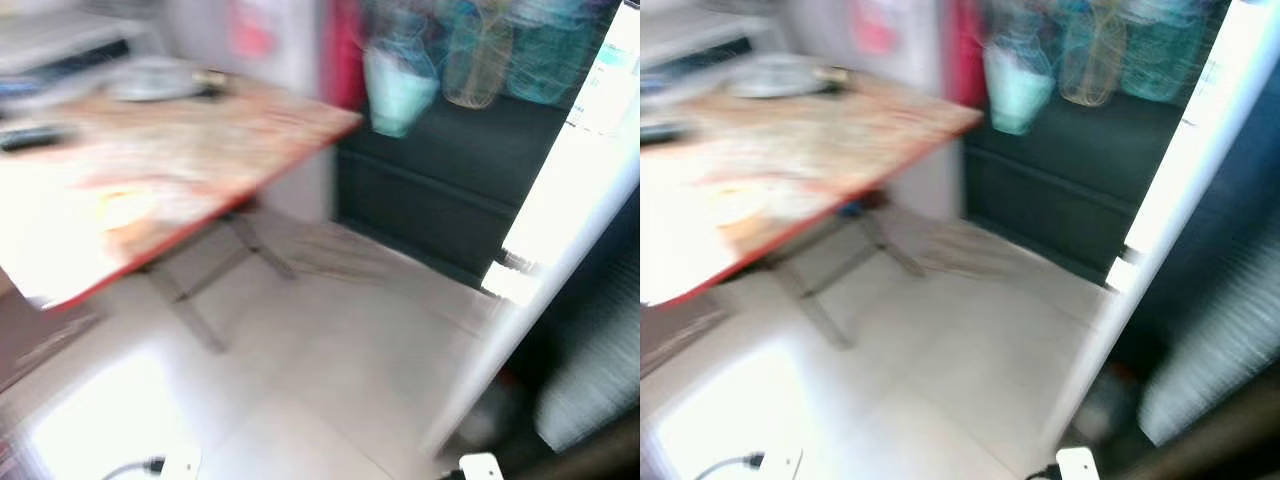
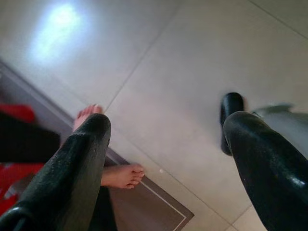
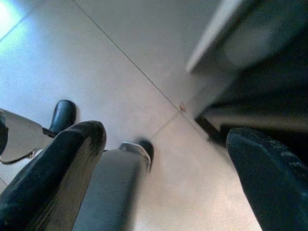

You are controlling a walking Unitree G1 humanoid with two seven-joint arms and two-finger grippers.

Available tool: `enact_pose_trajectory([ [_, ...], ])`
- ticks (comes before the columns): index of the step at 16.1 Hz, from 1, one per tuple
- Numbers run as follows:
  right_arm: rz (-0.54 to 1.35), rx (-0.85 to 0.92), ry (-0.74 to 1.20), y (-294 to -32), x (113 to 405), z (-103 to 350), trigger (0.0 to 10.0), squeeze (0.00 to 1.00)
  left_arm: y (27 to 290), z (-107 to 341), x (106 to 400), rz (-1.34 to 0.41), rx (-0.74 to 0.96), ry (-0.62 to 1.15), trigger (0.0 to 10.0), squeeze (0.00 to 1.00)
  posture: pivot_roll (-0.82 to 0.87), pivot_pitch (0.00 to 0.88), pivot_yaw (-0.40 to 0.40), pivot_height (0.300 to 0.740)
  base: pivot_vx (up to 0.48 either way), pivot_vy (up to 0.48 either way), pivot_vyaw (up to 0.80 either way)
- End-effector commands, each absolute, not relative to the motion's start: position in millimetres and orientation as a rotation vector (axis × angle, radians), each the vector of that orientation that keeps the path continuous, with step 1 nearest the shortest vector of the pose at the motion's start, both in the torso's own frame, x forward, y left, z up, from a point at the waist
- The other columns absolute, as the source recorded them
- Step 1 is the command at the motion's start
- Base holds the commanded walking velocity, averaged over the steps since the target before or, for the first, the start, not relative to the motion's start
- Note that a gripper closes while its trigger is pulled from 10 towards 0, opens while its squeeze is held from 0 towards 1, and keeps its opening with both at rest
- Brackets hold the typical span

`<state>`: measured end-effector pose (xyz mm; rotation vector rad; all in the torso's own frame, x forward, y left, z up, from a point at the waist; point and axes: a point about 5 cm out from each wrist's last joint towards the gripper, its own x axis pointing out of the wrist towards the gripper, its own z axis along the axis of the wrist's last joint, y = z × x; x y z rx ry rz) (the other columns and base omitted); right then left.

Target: Restocking fridge

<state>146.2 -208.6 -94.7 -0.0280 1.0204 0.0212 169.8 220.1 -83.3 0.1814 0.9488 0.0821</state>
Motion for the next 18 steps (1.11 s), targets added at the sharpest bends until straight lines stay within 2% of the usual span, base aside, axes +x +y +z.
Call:
enact_pose_trajectory([
  [1, 0.012, -0.026, 1.039, -211, 139, -97, 10.0, 0.00, 221, -88, 159, 0.084, 0.181, 0.979, 10.0, 0.00, -0.01, 0.049, 0.049, 0.740, 0.000, 0.000, 0.80],
  [6, 0.024, -0.030, 1.038, -212, 139, -97, 10.0, 0.00, 221, -87, 159, 0.137, 0.146, 0.939, 10.0, 0.00, 0.00, 0.063, 0.041, 0.740, 0.000, 0.000, 0.80],
  [8, 0.001, 0.011, 1.029, -211, 139, -97, 10.0, 0.00, 222, -77, 166, 0.197, 0.139, 0.764, 10.0, 0.00, 0.01, 0.072, 0.040, 0.740, 0.000, 0.000, 0.00],
  [9, -0.001, 0.014, 1.028, -211, 139, -97, 10.0, 0.00, 223, -76, 167, 0.207, 0.152, 0.739, 10.0, 0.00, 0.01, 0.072, 0.040, 0.740, 0.000, 0.000, 0.00],
  [11, 0.006, 0.005, 1.035, -211, 138, -97, 10.0, 0.00, 233, -22, 231, 0.260, 0.187, 0.386, 10.0, 0.00, 0.02, 0.074, 0.039, 0.740, 0.000, 0.000, 0.00],
  [13, 0.004, 0.005, 1.034, -212, 138, -97, 10.0, 0.00, 235, 19, 252, 0.255, 0.209, 0.159, 10.0, 0.00, 0.03, 0.083, 0.038, 0.740, 0.000, 0.000, 0.00],
  [16, 0.004, 0.006, 1.035, -213, 137, -97, 10.0, 0.00, 226, 64, 265, 0.200, 0.186, -0.067, 10.0, 0.00, 0.04, 0.084, 0.039, 0.740, 0.000, 0.000, 0.00],
  [18, -0.001, 0.013, 1.032, -213, 137, -97, 10.0, 0.00, 220, 81, 264, 0.222, 0.144, -0.123, 10.0, 0.00, 0.03, 0.089, 0.038, 0.740, 0.000, 0.000, 0.00],
])
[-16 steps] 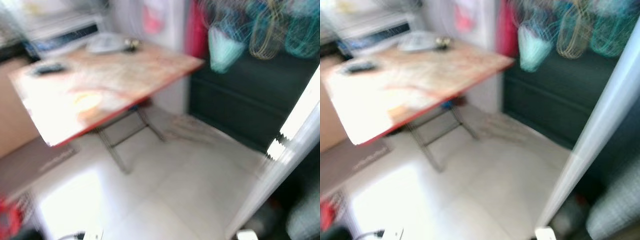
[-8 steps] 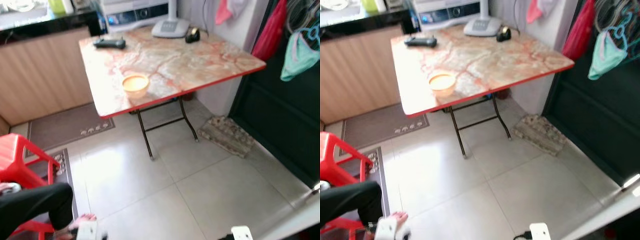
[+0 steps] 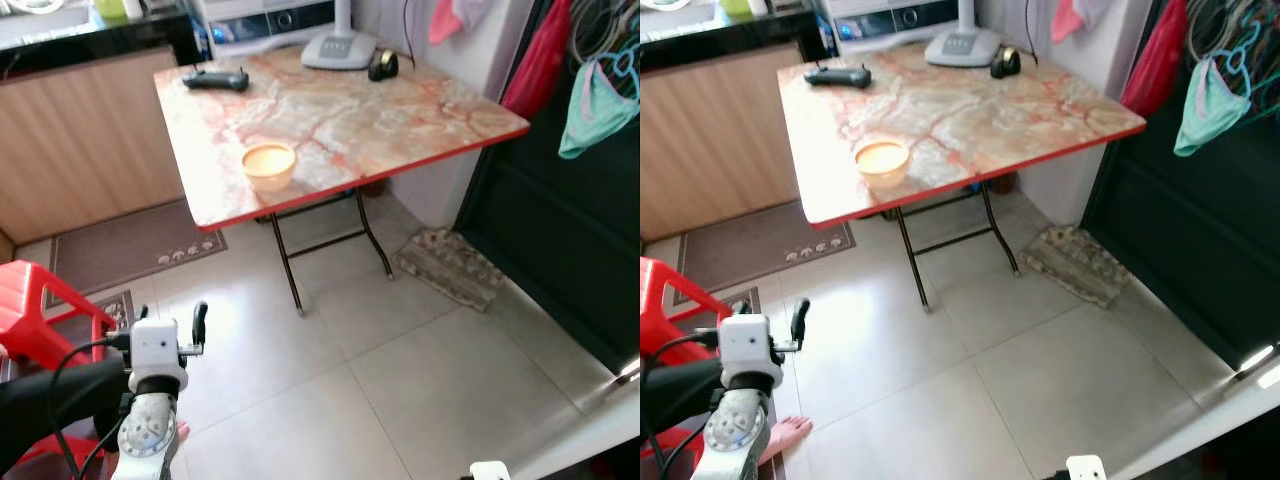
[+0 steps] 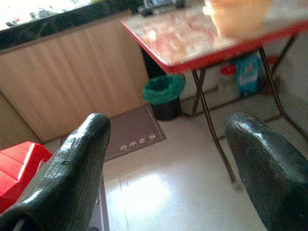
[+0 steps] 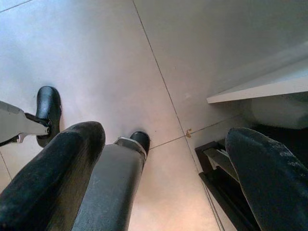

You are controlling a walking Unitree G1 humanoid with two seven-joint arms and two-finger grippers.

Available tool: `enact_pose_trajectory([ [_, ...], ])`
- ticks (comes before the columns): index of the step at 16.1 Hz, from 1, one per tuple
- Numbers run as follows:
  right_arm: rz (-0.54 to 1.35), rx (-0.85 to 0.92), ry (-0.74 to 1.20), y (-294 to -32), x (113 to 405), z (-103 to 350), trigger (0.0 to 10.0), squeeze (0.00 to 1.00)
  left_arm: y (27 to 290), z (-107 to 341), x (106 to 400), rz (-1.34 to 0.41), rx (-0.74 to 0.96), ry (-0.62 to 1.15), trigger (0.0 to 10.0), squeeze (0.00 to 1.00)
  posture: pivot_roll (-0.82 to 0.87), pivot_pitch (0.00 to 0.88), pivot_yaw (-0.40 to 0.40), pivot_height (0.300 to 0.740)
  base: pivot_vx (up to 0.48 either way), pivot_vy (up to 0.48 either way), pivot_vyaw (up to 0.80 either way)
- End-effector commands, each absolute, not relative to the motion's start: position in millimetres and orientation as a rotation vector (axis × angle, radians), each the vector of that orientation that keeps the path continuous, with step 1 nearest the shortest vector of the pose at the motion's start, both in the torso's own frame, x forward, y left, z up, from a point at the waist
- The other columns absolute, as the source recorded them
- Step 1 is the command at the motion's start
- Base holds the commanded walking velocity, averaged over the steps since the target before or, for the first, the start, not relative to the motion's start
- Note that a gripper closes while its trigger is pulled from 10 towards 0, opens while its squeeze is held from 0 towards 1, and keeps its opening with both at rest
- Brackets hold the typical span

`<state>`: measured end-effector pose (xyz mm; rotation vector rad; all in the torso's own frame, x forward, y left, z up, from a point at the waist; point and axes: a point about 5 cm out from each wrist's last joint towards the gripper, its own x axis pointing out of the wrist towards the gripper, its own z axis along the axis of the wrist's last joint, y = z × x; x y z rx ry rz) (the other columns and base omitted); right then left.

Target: Restocking fridge

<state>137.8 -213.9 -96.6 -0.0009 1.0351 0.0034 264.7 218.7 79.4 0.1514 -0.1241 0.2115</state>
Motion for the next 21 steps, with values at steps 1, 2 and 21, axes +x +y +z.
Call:
enact_pose_trajectory([
  [1, -0.004, 0.016, 1.030, -213, 137, -97, 10.0, 0.00, 214, 96, 266, 0.207, 0.115, -0.171, 10.0, 0.00, 0.04, 0.089, 0.035, 0.740, 0.000, 0.000, 0.00],
  [2, -0.005, 0.017, 1.030, -213, 137, -97, 10.0, 0.00, 213, 100, 267, 0.200, 0.102, -0.182, 10.0, 0.00, 0.04, 0.089, 0.034, 0.740, 0.000, 0.000, 0.00],
  [21, -0.011, 0.038, 1.014, -211, 140, -96, 10.0, 0.00, 198, 133, 278, 0.134, 0.042, -0.189, 10.0, 0.00, 0.03, 0.089, 0.042, 0.740, 0.256, 0.000, 0.00],
])
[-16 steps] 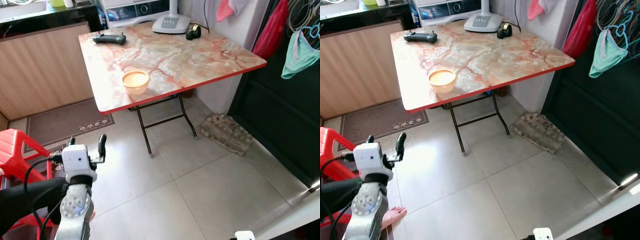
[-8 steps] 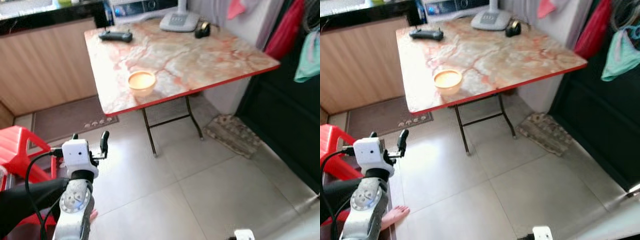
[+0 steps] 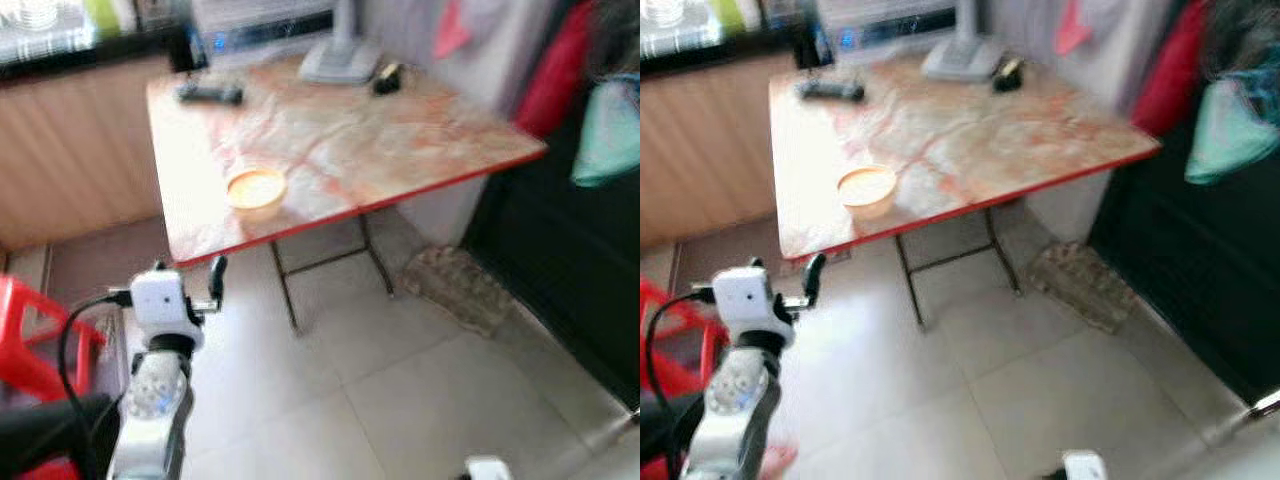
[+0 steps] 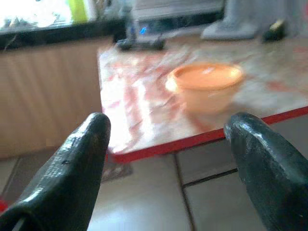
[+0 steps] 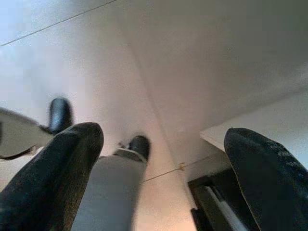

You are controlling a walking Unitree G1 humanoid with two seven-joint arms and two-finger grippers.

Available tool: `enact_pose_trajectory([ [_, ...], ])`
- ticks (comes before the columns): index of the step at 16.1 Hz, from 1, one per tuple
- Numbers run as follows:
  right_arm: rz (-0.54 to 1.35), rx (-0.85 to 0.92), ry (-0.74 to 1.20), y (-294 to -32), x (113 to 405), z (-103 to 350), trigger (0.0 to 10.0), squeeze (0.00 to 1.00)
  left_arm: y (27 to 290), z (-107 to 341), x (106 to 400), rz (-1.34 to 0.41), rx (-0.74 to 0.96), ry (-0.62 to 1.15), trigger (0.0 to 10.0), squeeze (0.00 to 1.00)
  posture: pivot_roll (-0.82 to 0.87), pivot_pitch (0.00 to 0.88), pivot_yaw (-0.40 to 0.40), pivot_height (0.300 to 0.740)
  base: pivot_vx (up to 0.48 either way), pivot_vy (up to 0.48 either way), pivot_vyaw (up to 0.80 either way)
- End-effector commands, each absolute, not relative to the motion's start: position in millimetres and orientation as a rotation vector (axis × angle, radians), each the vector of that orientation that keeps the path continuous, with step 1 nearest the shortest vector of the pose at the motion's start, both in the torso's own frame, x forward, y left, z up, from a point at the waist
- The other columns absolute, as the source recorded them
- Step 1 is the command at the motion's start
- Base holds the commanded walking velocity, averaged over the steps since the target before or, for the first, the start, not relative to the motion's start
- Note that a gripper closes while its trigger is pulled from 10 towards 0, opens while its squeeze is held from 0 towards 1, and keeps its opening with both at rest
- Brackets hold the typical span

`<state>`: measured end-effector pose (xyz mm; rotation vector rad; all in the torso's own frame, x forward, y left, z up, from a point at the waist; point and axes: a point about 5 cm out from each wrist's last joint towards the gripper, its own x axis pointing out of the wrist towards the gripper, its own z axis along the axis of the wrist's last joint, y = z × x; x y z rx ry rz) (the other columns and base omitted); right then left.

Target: Restocking fridge

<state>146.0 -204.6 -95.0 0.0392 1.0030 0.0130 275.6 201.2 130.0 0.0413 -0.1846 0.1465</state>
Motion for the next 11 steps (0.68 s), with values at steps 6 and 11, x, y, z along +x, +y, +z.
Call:
enact_pose_trajectory([
  [6, 0.005, 0.019, 1.005, -211.0, 141.3, -95.3, 10.0, 0.00, 198.5, 134.7, 278.5, 0.138, 0.040, -0.191, 10.0, 0.00, 0.03, 0.081, 0.042, 0.740, 0.315, 0.000, 0.40],
  [11, -0.005, 0.040, 0.998, -210.7, 140.8, -95.4, 10.0, 0.00, 195.5, 136.7, 280.5, 0.134, 0.034, -0.199, 10.0, 0.00, 0.03, 0.068, 0.042, 0.740, 0.315, 0.000, 0.16],
])
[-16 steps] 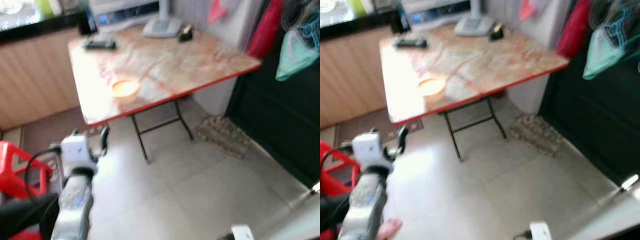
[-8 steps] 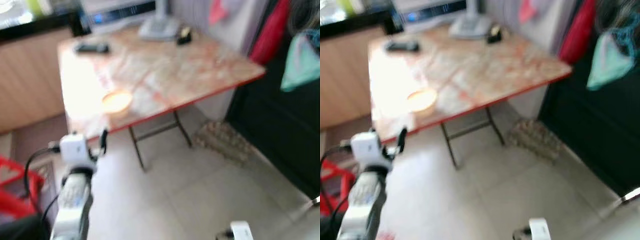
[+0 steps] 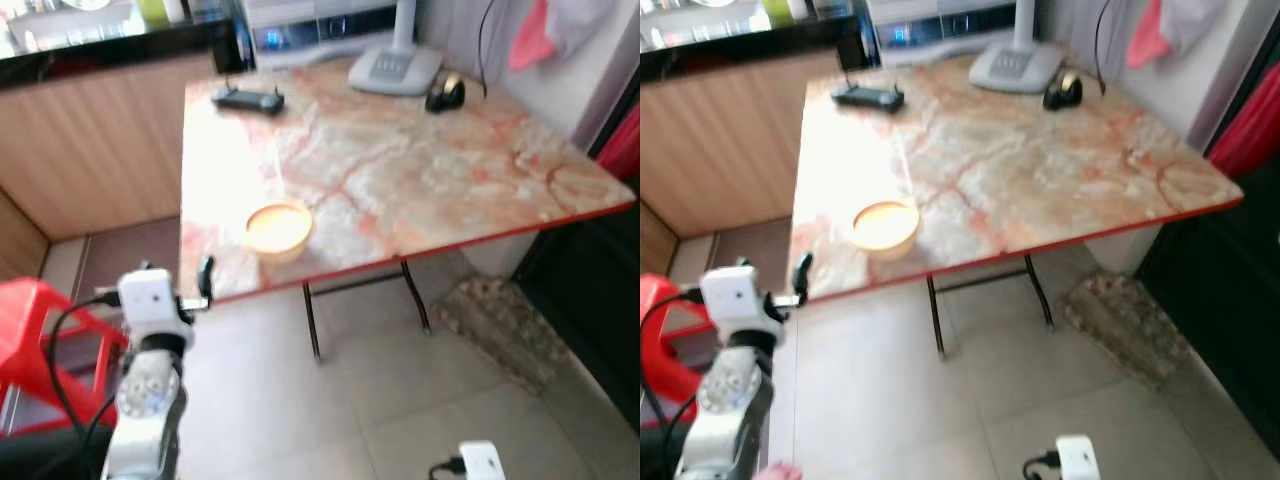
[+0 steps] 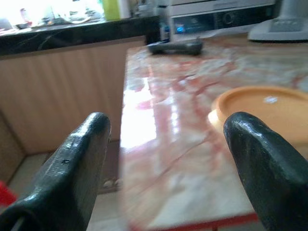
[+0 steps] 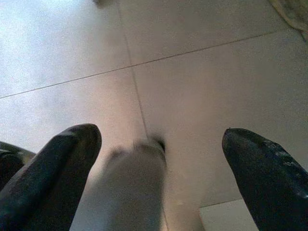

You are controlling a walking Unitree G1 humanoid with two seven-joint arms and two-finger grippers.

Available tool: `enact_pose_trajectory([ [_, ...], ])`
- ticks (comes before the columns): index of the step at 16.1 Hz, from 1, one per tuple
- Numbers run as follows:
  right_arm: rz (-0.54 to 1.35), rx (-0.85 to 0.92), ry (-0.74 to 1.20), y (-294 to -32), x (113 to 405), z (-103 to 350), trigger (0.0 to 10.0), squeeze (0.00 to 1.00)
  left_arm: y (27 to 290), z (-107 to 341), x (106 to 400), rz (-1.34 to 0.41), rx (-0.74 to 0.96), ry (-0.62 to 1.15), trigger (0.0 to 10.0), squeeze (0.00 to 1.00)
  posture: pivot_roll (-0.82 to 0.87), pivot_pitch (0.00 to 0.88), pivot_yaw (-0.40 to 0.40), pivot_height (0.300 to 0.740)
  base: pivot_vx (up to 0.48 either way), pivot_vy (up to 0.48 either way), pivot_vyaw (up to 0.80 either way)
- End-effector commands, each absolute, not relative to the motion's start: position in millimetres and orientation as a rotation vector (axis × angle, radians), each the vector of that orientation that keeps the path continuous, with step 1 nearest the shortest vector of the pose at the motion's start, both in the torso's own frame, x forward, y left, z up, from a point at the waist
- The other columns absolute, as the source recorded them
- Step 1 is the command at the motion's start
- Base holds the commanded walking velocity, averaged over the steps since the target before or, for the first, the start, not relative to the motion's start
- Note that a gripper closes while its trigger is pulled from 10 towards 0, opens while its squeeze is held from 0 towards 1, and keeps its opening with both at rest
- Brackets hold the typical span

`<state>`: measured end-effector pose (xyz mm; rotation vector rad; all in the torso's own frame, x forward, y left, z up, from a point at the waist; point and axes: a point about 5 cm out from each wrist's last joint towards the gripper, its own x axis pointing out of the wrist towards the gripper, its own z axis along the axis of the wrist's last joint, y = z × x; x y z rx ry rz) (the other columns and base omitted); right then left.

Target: Restocking fridge

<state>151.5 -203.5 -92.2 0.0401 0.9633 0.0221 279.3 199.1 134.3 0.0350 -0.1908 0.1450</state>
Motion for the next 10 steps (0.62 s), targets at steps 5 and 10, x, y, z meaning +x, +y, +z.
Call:
enact_pose_trajectory([
  [5, 0.002, 0.034, 1.003, -212, 141, -95, 10.0, 0.00, 196, 141, 281, 0.141, 0.031, -0.224, 10.0, 0.00, 0.04, 0.056, 0.036, 0.740, 0.313, 0.000, 0.00],
  [10, 0.006, 0.030, 1.004, -212, 142, -95, 10.0, 0.00, 189, 152, 283, 0.103, 0.008, -0.268, 10.0, 0.00, 0.04, 0.065, 0.032, 0.740, 0.114, 0.000, 0.00],
])
